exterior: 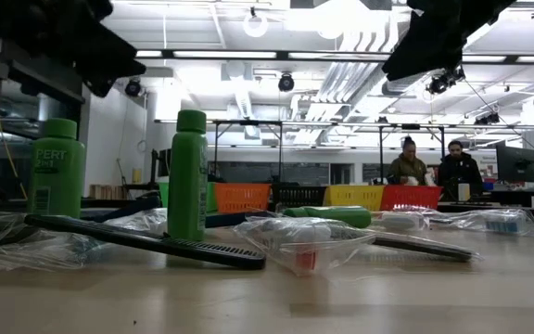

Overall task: Pick & Place Travel size toiletries
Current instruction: Put the black comb into the red bin

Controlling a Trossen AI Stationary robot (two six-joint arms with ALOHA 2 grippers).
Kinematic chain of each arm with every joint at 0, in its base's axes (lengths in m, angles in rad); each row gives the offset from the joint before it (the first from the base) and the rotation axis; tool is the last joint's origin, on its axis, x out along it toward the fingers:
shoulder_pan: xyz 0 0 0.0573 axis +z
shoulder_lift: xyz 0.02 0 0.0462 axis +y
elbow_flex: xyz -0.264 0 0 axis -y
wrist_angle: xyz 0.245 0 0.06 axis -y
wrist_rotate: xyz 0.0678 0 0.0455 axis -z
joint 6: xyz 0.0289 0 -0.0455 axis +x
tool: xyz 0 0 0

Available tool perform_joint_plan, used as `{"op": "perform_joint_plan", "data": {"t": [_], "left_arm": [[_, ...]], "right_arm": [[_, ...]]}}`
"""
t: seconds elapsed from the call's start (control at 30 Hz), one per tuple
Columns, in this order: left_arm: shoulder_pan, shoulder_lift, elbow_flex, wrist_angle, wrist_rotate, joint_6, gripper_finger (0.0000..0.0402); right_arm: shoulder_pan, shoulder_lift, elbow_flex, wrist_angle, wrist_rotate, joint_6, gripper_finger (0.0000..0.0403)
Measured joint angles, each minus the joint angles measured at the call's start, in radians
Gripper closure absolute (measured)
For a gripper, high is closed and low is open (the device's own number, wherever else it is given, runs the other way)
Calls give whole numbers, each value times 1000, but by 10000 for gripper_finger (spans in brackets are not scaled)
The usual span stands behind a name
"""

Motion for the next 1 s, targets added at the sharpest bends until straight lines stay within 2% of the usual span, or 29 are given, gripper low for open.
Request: {"op": "perform_joint_plan", "data": {"t": [0.4,0.6,0.77,1.0], "left_arm": [[-387,420,405,-356,-432,-63,258],[-520,611,517,-401,-477,-57,258],[-587,758,584,-423,-525,-55,258],[-632,949,786,-664,-591,-72,258]], "right_arm": [[5,0,0,2,-3,-5,231],[5,0,0,1,-11,-3,231],[5,0,0,2,-7,-3,231],[5,0,0,1,-5,-3,231]]}}
